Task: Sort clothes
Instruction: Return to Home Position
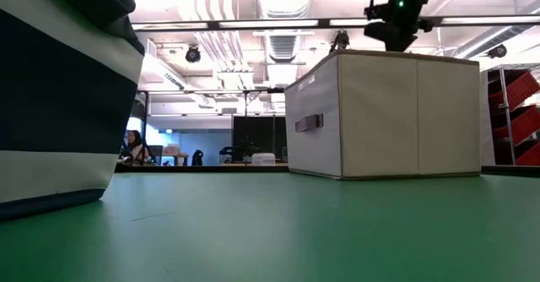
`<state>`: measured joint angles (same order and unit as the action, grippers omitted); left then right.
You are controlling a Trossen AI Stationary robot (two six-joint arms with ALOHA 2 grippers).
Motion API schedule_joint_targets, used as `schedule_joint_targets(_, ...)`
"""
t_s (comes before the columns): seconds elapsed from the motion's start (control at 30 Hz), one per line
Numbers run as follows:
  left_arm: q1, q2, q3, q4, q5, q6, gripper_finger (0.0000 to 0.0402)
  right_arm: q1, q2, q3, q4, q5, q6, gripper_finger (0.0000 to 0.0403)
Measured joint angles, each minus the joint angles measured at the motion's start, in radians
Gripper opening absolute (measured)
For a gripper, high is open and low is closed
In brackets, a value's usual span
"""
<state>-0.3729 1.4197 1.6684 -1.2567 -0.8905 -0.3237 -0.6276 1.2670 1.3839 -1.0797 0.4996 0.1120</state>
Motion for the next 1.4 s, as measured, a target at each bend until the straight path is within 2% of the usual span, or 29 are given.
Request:
schedule_joint_targets(0.1, 0.000, 0.000, -0.002, -0.003, 0.014, 0.000, 0.0283, 0.018, -0.020, -0.001, 0.034, -0.020, -0.027, 0.0012)
schedule_joint_targets(0.17, 0.000, 0.000, -0.002, -0.019, 0.100, 0.022, 0.0281, 0.032, -0.043, -0.007, 0.090, -0.087, -0.070, 0.0012)
schedule_joint_targets(0.3, -0.008, 0.000, -0.012, -0.023, 0.413, 0.134, 0.0266, 0.071, -0.107, -0.038, 0.226, -0.367, -0.172, 0.0012)
schedule_joint_targets(0.37, -0.023, 0.000, -0.015, -0.017, 0.500, 0.186, 0.0251, 0.107, -0.146, -0.073, 0.293, -0.497, -0.217, 0.0012)
schedule_joint_targets(0.43, -0.038, 0.000, -0.016, -0.010, 0.515, 0.210, 0.0231, 0.149, -0.178, -0.112, 0.347, -0.564, -0.228, 0.0012)
schedule_joint_targets(0.57, -0.047, -0.004, -0.016, -0.002, 0.507, 0.193, 0.0179, 0.239, -0.227, -0.193, 0.413, -0.571, -0.246, 0.0012)
schedule_joint_targets(0.67, -0.047, -0.005, -0.016, 0.018, 0.504, 0.167, 0.0132, 0.282, -0.257, -0.273, 0.532, -0.592, -0.289, 0.0012)
schedule_joint_targets(0.8, -0.047, -0.003, -0.018, 0.091, 0.456, 0.197, 0.0065, 0.305, -0.303, -0.404, 0.728, -0.766, -0.372, 0.0012)
schedule_joint_targets(0.9, -0.071, -0.017, -0.050, 0.198, 0.449, 0.293, 0.0019, 0.315, -0.338, -0.501, 0.868, -0.866, -0.368, 0.0012)
schedule_joint_targets(0.97, -0.095, -0.053, -0.108, 0.350, 0.451, 0.381, 0.0006, 0.332, -0.359, -0.569, 0.946, -0.879, -0.368, 0.0012)
schedule_joint_targets(1.13, -0.119, -0.168, -0.345, 0.771, 0.475, 0.587, 0.0022, 0.396, -0.410, -0.681, 1.127, -0.885, -0.352, 0.0012)
schedule_joint_targets(1.23, -0.116, -0.237, -0.499, 0.946, 0.498, 0.646, 0.0026, 0.440, -0.441, -0.683, 1.139, -0.894, -0.350, 0.0012)
schedule_joint_targets(1.4, -0.106, -0.359, -0.690, 1.195, 0.509, 0.699, 0.0021, 0.549, -0.490, -0.690, 1.101, -0.897, -0.367, 0.0012)
